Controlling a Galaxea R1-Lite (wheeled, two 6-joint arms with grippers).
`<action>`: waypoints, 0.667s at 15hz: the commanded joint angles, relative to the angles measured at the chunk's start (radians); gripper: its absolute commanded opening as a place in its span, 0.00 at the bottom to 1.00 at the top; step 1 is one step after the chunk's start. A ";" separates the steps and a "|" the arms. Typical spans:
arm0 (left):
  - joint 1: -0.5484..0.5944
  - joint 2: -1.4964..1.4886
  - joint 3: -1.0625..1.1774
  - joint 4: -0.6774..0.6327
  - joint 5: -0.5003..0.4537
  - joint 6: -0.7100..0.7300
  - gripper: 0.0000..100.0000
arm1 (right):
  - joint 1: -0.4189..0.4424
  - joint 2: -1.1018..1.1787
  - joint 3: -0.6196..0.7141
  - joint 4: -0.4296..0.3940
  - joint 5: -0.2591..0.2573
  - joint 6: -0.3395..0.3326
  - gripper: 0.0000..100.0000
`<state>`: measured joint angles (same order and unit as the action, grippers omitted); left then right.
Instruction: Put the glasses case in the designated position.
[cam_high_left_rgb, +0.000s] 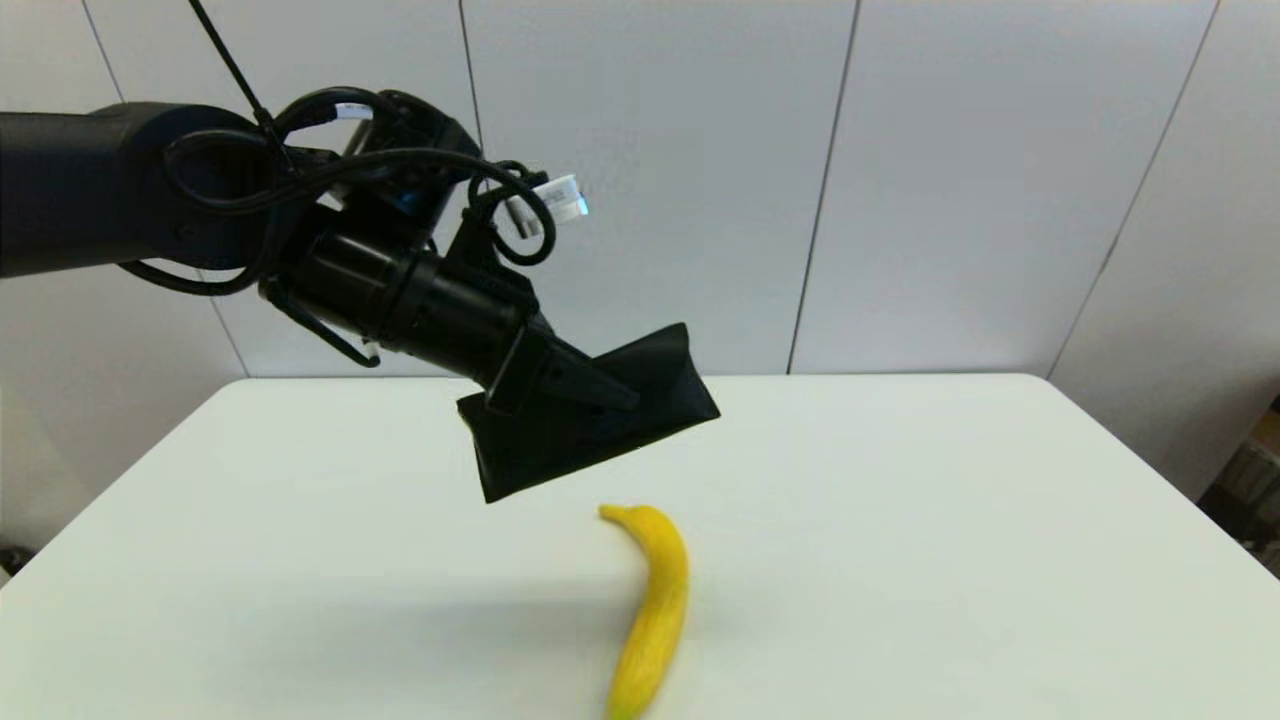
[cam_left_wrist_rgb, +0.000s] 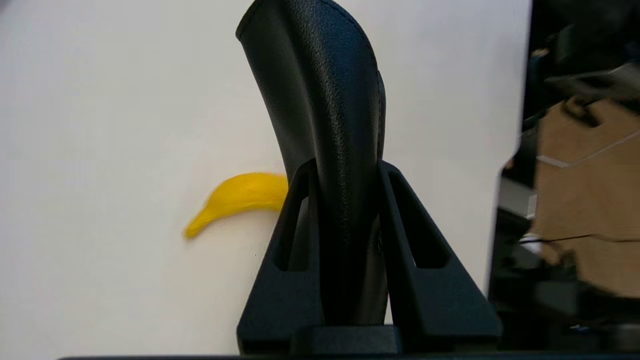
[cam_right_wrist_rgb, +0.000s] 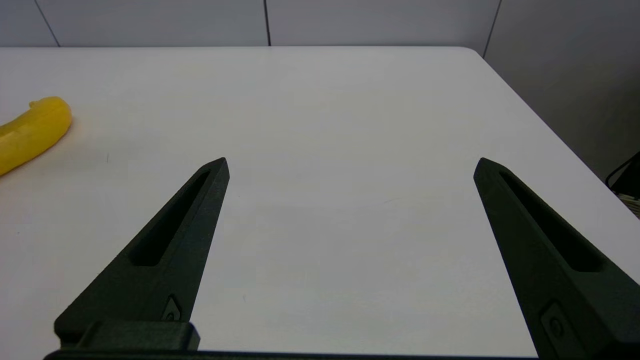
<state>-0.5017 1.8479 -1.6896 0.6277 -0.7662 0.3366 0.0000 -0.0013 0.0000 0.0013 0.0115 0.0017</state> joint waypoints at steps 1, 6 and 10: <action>-0.093 0.016 -0.025 0.000 0.054 -0.208 0.00 | 0.000 0.001 0.000 0.000 0.001 0.000 1.00; -0.193 0.048 -0.025 -0.031 0.266 -0.326 0.00 | 0.000 0.001 0.000 0.000 0.001 0.000 1.00; -0.267 0.065 -0.022 -0.052 0.430 -0.329 0.00 | 0.000 0.001 0.000 0.000 0.001 0.000 1.00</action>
<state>-0.7387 1.8987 -1.7136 0.5749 -0.3698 0.0089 0.0000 -0.0013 0.0000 0.0019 0.0119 0.0017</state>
